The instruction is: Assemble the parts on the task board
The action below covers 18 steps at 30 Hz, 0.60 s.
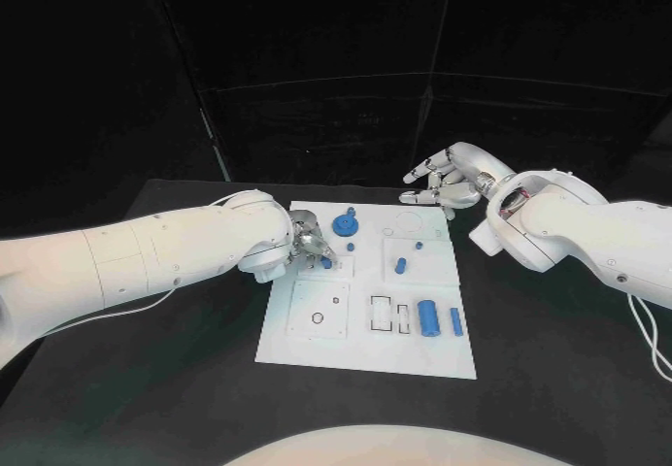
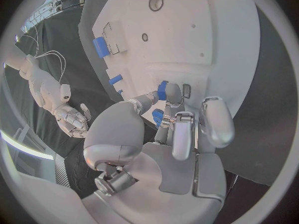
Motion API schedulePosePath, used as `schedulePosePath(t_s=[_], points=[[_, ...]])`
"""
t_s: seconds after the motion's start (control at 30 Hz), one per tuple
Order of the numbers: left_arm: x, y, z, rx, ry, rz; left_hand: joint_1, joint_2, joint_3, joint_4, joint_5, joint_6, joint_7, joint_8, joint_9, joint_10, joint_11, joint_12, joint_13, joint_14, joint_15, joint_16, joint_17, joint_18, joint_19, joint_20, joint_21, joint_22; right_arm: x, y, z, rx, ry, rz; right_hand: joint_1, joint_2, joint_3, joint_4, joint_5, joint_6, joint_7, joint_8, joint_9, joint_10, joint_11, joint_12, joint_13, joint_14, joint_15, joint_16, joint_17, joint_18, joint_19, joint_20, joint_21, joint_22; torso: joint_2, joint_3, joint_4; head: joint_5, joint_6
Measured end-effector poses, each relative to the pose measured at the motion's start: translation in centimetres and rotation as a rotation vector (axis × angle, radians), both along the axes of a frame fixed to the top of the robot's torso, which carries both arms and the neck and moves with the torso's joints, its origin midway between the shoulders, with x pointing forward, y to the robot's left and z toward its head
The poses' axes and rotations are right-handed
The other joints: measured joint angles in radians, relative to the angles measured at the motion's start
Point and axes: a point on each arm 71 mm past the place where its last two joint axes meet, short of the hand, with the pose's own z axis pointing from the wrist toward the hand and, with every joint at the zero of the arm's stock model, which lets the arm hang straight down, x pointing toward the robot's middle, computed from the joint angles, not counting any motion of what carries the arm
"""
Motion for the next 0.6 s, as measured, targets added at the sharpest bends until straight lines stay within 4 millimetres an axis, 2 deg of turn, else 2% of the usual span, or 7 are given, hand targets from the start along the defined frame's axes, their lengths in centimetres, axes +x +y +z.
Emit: schedulePosePath(t_s=[0.33, 0.6], points=[[-0.05, 0.00, 0.06, 0.008, 0.006, -0.003, 0.000, -0.001, 0.000, 0.000, -0.001, 0.000, 0.000, -0.005, 0.002, 0.003, 0.000, 0.000, -0.001, 0.000, 0.000, 0.000, 0.000, 0.000, 0.000, 0.000, 0.000, 0.001, 0.02, 0.04, -0.02, -0.001, 0.002, 0.002, 0.000, 0.000, 0.000, 0.000, 0.000, 0.000, 0.000, 0.000, 0.000, 0.000, 0.000, 0.000, 0.000, 0.000, 0.000, 0.000, 0.000, 0.000, 0.000, 0.000, 0.000, 0.000, 0.000, 0.0002, -0.0001, 0.000, -0.004], [-0.08, -0.01, 0.06, 0.014, 0.009, -0.009, 0.014, -0.020, -0.004, -0.004, 0.004, -0.003, -0.004, 0.009, 0.008, 0.004, 0.000, 0.004, -0.003, 0.004, -0.004, 0.000, 0.000, 0.000, 0.003, -0.003, 0.000, 0.002, 0.04, 0.06, -0.04, -0.001, 0.003, 0.003, 0.000, 0.000, 0.000, 0.000, 0.004, 0.000, 0.000, 0.005, 0.000, 0.000, 0.000, 0.000, 0.000, 0.000, 0.000, 0.000, 0.000, 0.000, 0.003, 0.004, 0.000, 0.000, 0.000, 0.0003, 0.0003, 0.000, -0.004]])
